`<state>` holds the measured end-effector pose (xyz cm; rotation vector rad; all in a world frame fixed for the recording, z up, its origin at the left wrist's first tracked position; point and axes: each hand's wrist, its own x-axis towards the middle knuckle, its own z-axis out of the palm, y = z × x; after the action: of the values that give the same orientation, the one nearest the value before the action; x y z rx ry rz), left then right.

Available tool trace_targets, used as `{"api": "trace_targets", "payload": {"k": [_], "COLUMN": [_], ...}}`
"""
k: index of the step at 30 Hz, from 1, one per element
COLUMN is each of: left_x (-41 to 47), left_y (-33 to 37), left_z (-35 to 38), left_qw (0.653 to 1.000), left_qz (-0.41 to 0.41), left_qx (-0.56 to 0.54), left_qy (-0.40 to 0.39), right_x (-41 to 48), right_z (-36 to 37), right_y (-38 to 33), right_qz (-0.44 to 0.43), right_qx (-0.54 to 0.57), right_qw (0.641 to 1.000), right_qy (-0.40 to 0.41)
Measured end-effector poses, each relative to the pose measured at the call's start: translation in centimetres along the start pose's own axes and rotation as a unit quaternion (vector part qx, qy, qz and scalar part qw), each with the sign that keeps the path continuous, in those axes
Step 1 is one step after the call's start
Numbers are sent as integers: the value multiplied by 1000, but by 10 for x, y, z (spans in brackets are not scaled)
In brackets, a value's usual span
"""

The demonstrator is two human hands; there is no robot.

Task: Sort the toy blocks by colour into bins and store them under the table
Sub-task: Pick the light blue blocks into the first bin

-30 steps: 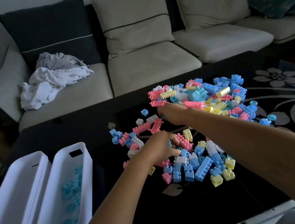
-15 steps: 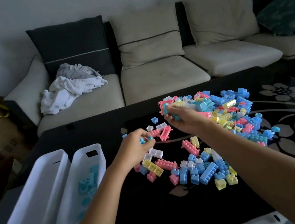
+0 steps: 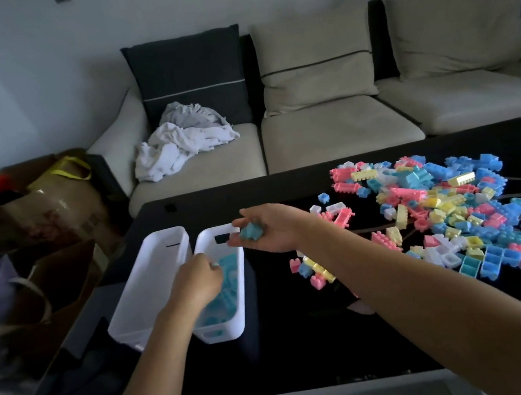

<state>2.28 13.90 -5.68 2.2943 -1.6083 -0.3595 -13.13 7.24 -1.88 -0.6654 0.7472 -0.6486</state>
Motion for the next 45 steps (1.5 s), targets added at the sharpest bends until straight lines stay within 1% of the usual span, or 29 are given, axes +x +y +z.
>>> {"api": "trace_targets", "payload": {"k": [2,4,6,7,9,12,14,16,18,20,21,24,26,31,33,35,36,38,39,40,42,43,45], "left_x": [-2,-5,-8,-10,-16,-22,-24,-26,-28,-30,-30,-35,-37,-37,-37,-40,-42,-46,-47,-47,-47,-47,-46], "left_y": [-2,-3,-4,-4,-3,5,15,33,52,75,87,118,138,180,194,205,210,218,221,222,225,226,228], "left_z": [3,3,-2,-5,-12,-20,-22,-18,-12,-3,3,18,29,63,78,90,97,106,110,112,115,116,116], "left_qw": [1000,1000,1000,1000,1000,998,997,992,982,972,967,949,937,921,914,902,895,884,880,878,874,870,863], "left_qz": [-5,-11,-8,-6,0,17,36,61,96,141,166,236,272,322,338,358,370,390,399,404,413,419,428], "left_qx": [12,11,23,26,21,0,-37,-92,-143,-174,-186,-209,-210,-173,-154,-126,-108,-72,-55,-37,2,17,42], "left_qy": [-13,-19,-8,0,21,55,66,68,74,64,46,-27,-63,-133,-164,-203,-223,-248,-253,-253,-255,-259,-267], "right_x": [10,12,8,7,3,-10,-25,-45,-65,-82,-90,-110,-122,-145,-151,-156,-159,-167,-172,-177,-186,-189,-193], "right_z": [16,27,33,34,34,26,17,1,-15,-39,-54,-101,-130,-184,-201,-214,-219,-227,-230,-230,-227,-226,-226], "right_y": [5,8,8,6,3,-5,-13,-24,-36,-47,-51,-56,-56,-49,-41,-33,-29,-26,-25,-24,-19,-16,-6], "right_qz": [5,30,59,60,46,0,-25,-47,-62,-79,-90,-156,-161,-153,-164,-172,-168,-149,-140,-136,-124,-112,-92], "right_qx": [-40,-106,-145,-151,-162,-172,-181,-217,-292,-359,-379,-417,-437,-522,-551,-570,-577,-609,-627,-638,-656,-670,-708], "right_qw": [999,994,988,987,986,985,983,974,952,923,911,881,865,796,768,747,739,710,697,693,697,691,661], "right_qy": [4,-4,-9,-11,-9,4,19,41,68,116,137,157,189,266,282,295,304,319,319,306,263,246,234]}}
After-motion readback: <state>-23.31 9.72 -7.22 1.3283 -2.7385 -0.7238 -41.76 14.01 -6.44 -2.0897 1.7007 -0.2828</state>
